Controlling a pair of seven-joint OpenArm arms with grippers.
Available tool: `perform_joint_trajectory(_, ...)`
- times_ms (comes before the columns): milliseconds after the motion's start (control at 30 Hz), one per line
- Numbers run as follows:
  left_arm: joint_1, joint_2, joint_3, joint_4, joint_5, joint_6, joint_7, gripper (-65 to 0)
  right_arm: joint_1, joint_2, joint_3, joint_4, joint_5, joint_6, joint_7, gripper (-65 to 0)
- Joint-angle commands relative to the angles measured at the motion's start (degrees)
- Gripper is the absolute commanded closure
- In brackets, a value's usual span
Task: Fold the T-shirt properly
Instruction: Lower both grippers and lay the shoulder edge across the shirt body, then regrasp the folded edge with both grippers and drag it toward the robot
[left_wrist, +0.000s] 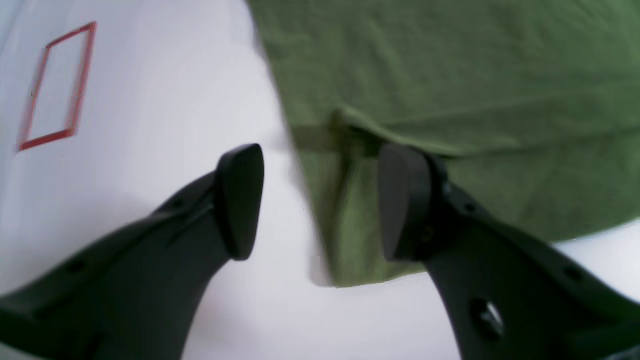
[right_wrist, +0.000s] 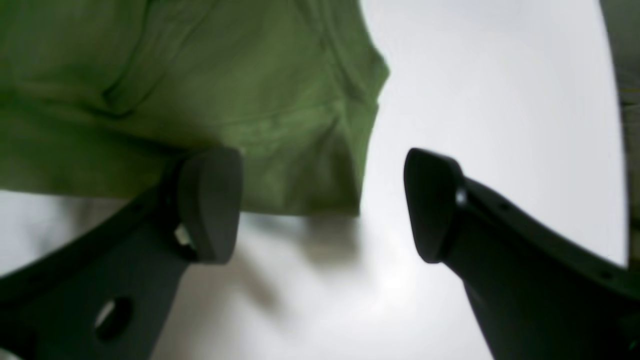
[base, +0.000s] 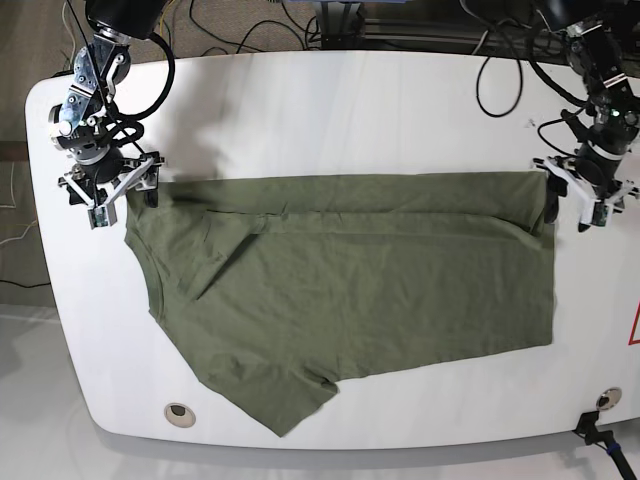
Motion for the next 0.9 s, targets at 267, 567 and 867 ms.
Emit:
perform_joint_trajectory(267, -0.70, 0.34, -0.12, -0.32, 1.83, -0.12, -1.81, -34.1, 1.08, 1.06, 0.29, -11.91, 0.40, -0.15, 8.98, -47.3)
perform_joint_trajectory(567, -0.44, 0.43, -0.12, -0.41, 1.83, -0.12, -1.81, -34.1, 1.69, 1.06, 0.29, -14.19, 0.40, -0.15, 10.47, -46.5)
perform_joint_trajectory(867, -0.44, 0.43, -0.12, -2.60, 1.91, -0.12, -1.72, -34.1, 1.69, 0.97, 0.29, -14.19, 0.48, -0.15, 10.39, -1.0)
